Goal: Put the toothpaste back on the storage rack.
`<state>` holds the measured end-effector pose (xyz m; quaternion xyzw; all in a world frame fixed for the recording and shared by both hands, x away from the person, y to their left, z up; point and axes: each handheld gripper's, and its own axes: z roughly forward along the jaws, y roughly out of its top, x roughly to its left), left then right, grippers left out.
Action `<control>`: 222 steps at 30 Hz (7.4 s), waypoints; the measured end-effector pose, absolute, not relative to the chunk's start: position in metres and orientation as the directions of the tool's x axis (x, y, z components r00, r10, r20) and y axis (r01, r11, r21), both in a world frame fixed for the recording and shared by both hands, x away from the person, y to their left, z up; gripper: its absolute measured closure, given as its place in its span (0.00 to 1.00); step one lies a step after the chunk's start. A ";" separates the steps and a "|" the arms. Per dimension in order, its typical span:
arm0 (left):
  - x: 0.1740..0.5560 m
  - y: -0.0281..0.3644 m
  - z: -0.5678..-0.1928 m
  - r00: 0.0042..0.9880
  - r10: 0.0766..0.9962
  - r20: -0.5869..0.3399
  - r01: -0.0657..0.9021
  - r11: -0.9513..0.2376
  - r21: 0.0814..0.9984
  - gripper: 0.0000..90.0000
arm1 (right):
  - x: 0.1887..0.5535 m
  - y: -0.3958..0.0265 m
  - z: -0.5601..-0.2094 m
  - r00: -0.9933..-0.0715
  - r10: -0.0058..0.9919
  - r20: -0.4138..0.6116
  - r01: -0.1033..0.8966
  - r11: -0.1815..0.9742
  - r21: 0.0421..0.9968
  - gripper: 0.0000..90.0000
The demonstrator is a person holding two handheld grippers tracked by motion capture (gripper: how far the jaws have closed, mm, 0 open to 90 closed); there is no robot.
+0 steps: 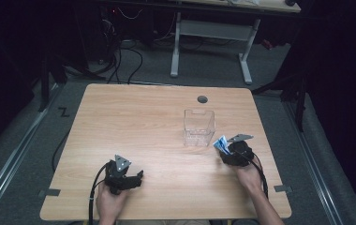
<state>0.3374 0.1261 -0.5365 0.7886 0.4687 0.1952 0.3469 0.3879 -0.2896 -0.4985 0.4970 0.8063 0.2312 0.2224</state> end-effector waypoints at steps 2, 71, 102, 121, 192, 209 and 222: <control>0.337 0.126 -0.537 0.484 0.875 -0.017 0.603 -0.319 0.731 0.19 | 0.391 -0.288 -0.499 -0.408 0.902 -0.137 0.701 0.406 0.585 0.52; 0.338 0.126 -0.536 0.485 0.874 -0.017 0.604 -0.320 0.730 0.19 | 0.371 -0.338 -0.455 -0.385 0.921 0.061 0.685 0.242 0.687 0.82; 0.338 0.126 -0.536 0.485 0.874 -0.017 0.604 -0.320 0.730 0.19 | 0.367 -0.311 -0.406 -0.493 0.866 0.088 0.590 0.258 0.765 0.82; 0.338 0.126 -0.536 0.485 0.874 -0.017 0.603 -0.321 0.730 0.19 | 0.379 -0.293 -0.391 -0.529 0.843 0.095 0.563 0.265 0.783 0.82; 0.338 0.126 -0.536 0.486 0.874 -0.016 0.604 -0.322 0.730 0.19 | 0.465 -0.236 -0.343 -0.514 0.855 0.068 0.491 0.228 0.841 0.83; 0.338 0.126 -0.536 0.486 0.874 -0.016 0.603 -0.322 0.729 0.19 | 0.471 -0.228 -0.372 -0.498 0.867 0.010 0.529 0.294 0.796 0.82; 0.338 0.126 -0.536 0.486 0.874 -0.017 0.603 -0.321 0.730 0.19 | 0.475 -0.220 -0.383 -0.508 0.861 -0.026 0.550 0.347 0.760 0.82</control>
